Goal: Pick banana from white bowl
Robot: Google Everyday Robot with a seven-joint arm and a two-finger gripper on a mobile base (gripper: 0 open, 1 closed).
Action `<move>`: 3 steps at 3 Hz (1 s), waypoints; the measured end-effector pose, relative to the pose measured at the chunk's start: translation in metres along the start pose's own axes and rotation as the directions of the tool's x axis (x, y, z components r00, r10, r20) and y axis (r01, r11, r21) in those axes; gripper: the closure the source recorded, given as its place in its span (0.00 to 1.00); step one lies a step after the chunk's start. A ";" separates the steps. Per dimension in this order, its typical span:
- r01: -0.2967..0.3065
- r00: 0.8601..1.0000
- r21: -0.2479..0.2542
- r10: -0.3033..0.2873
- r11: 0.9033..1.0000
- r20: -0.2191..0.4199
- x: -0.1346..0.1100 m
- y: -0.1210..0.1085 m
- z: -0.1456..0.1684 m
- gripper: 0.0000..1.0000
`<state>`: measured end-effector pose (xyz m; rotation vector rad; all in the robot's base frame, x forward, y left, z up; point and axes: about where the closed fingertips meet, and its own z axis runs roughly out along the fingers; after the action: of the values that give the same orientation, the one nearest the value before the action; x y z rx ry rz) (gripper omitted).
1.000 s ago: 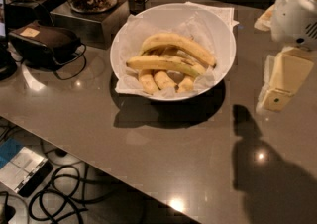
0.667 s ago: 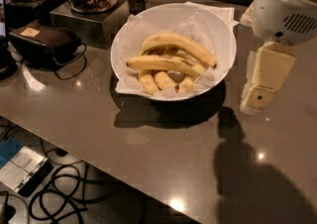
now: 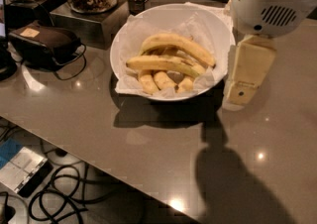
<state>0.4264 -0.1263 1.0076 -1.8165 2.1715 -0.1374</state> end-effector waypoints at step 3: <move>0.006 1.000 -0.091 -0.005 0.996 0.016 -0.058 -0.026 0.034 0.00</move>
Offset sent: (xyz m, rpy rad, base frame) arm 0.0486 0.0591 -0.0301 0.0475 0.1877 0.0240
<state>0.4700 -0.0705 0.9924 -1.8659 2.1953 -0.0254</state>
